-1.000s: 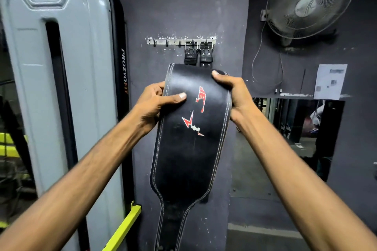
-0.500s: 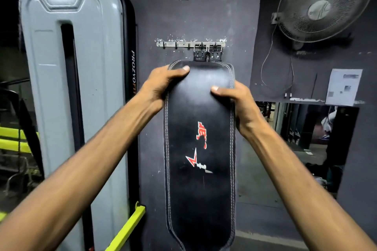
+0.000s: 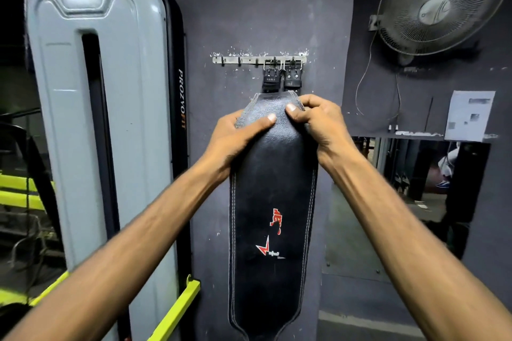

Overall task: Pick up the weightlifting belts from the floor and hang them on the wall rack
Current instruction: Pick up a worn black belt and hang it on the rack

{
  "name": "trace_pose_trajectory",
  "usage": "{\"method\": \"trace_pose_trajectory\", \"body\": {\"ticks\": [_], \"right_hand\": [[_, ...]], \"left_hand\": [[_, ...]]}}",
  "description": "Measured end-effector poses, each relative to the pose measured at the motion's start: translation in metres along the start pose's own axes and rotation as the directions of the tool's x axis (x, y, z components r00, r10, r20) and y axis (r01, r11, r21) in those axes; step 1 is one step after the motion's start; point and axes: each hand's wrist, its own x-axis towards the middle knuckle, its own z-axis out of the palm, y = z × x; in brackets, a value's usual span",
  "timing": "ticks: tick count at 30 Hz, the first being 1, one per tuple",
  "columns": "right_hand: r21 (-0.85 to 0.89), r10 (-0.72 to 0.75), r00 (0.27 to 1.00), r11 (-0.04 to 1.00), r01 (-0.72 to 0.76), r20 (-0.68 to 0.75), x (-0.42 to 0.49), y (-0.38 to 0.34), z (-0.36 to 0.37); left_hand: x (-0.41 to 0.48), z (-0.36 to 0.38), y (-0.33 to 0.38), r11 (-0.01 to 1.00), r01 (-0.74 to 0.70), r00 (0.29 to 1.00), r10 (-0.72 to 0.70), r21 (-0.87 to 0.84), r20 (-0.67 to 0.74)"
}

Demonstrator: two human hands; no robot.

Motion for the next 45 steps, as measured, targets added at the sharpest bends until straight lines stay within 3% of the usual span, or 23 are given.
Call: {"method": "trace_pose_trajectory", "body": {"ticks": [3,6,10,12,14,17,19,21,25,29,32,34,36,41,45], "right_hand": [[-0.009,-0.088,0.996,0.996,0.088,-0.029,0.004,-0.002,-0.003],[-0.006,-0.161,0.985,0.987,0.161,-0.063,0.012,-0.005,-0.01],[-0.022,-0.241,0.97,0.97,0.241,-0.018,0.014,-0.003,-0.014],[-0.056,-0.291,0.957,0.955,0.291,0.0,0.013,0.001,-0.014],[-0.063,-0.318,0.948,0.946,0.318,0.015,0.013,0.008,-0.015],[-0.079,-0.323,0.945,0.942,0.325,0.047,0.011,0.02,-0.014],[-0.102,-0.334,0.941,0.935,0.339,0.06,0.01,0.028,-0.015],[-0.151,-0.328,0.942,0.93,0.334,0.068,0.007,0.033,-0.021],[-0.214,-0.261,0.958,0.935,0.281,0.118,-0.024,0.061,-0.042],[-0.113,-0.031,0.992,0.993,0.045,0.122,-0.079,0.134,-0.061],[-0.24,0.085,0.97,0.97,-0.028,0.228,-0.086,0.16,-0.073],[-0.253,0.088,0.95,0.967,-0.01,0.3,-0.071,0.152,-0.077],[-0.159,0.087,0.938,0.987,-0.035,0.334,-0.044,0.134,-0.073],[0.073,0.169,0.946,0.978,-0.197,0.276,0.02,0.065,-0.032],[0.066,0.242,0.963,0.966,-0.251,0.123,0.041,0.04,0.0]], "left_hand": [[-0.028,-0.005,-0.035,0.997,-0.01,1.0,0.01,0.081,-0.002],[-0.062,-0.005,-0.087,0.978,0.065,0.997,-0.07,0.196,0.017],[-0.067,-0.008,-0.104,0.969,0.155,0.987,-0.162,0.192,0.021],[-0.048,-0.009,-0.08,0.984,0.139,0.987,-0.146,0.116,0.061],[-0.025,-0.006,-0.045,0.988,0.139,0.981,-0.128,-0.068,0.147],[0.01,0.003,0.006,0.935,0.23,0.949,-0.154,-0.27,0.274],[0.028,0.009,0.024,0.908,0.3,0.934,-0.216,-0.293,0.286],[0.039,0.013,0.025,0.933,0.271,0.953,-0.225,-0.238,0.201],[0.051,0.015,0.016,0.988,0.136,0.99,-0.132,-0.076,0.049],[0.052,0.011,0.003,0.976,0.2,0.98,-0.197,-0.087,0.041],[0.052,0.008,-0.005,0.971,0.217,0.976,-0.215,-0.1,0.023],[0.05,0.007,-0.01,0.972,0.21,0.978,-0.208,-0.108,0.033],[0.047,0.005,-0.013,0.975,0.189,0.981,-0.183,-0.114,0.066],[0.032,0.001,-0.016,0.98,0.153,0.976,-0.13,-0.127,0.176],[0.023,-0.009,-0.026,0.99,0.135,0.98,-0.129,-0.03,0.152]]}}
